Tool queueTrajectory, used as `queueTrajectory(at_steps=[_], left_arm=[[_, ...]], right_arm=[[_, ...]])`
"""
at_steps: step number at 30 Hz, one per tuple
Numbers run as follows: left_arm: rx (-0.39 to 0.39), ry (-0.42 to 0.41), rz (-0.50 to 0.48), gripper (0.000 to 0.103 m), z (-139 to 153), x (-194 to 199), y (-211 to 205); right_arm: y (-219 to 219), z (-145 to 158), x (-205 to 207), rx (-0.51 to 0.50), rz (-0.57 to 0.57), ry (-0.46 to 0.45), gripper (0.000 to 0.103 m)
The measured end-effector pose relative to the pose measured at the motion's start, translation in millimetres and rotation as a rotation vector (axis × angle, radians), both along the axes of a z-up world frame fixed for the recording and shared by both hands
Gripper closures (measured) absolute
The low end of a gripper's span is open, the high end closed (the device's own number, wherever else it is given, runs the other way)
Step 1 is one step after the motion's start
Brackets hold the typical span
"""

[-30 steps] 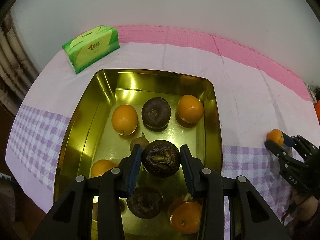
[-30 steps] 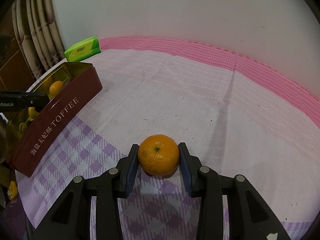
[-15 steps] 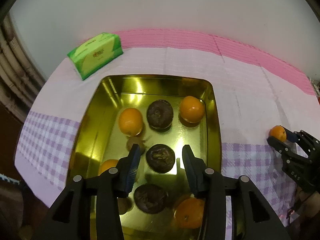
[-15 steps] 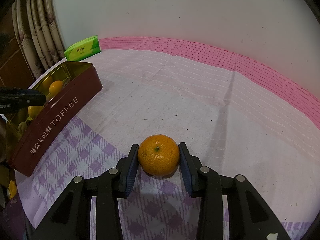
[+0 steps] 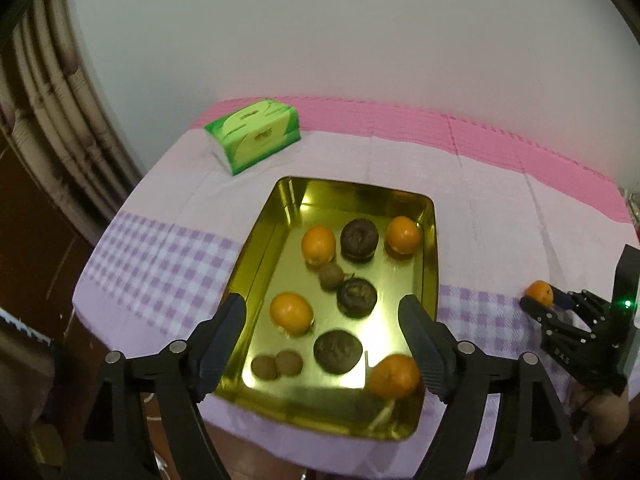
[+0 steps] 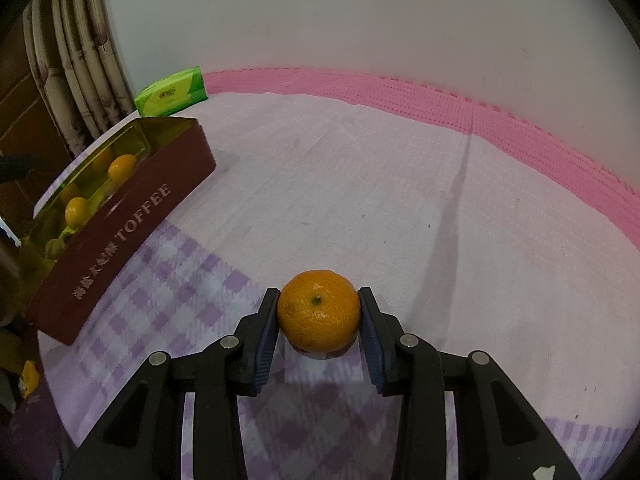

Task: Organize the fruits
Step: 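Carry the tangerine into the gold tin and open the right gripper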

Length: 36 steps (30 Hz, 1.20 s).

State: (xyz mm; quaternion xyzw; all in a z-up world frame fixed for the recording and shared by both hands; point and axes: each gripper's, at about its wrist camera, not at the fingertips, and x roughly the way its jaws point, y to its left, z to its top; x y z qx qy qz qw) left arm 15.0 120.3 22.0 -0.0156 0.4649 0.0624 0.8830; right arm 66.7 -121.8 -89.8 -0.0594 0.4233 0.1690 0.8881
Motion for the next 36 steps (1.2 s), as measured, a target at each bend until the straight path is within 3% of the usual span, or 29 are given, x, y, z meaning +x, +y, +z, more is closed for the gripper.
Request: queueTrajectory(at_steps=[5,11,22,29,36], left_arm=[[-0.043,-0.005,0.033,0.015,4.2,-21.5,13.5],[-0.040,-0.012,0.057,0.015,0.9,-35.6,25.8],[-0.079,-0.107,0.158,0.015,1.1,-43.9,60.6],[-0.022,-0.098,0.171,0.015,-0.9,-40.9,68.2],[0.021,-0.100,0.185,0.015,-1.7,-38.6,75.4]], right_arm=[[-2.3,11.7,-13.4,0.053,-0.011,0.001,0.068],[9.3,40.0,-28.7,0.109,0.019,-0.025,0.068],[87.5,96.7,-42.2,0.148,0.207,-0.082,0.068],[143.7,96.8,-32.6,0.160,0.303,-0.044,0.067],[187.9,73.6,-11.5,0.164,0.329,0.036,0.067]])
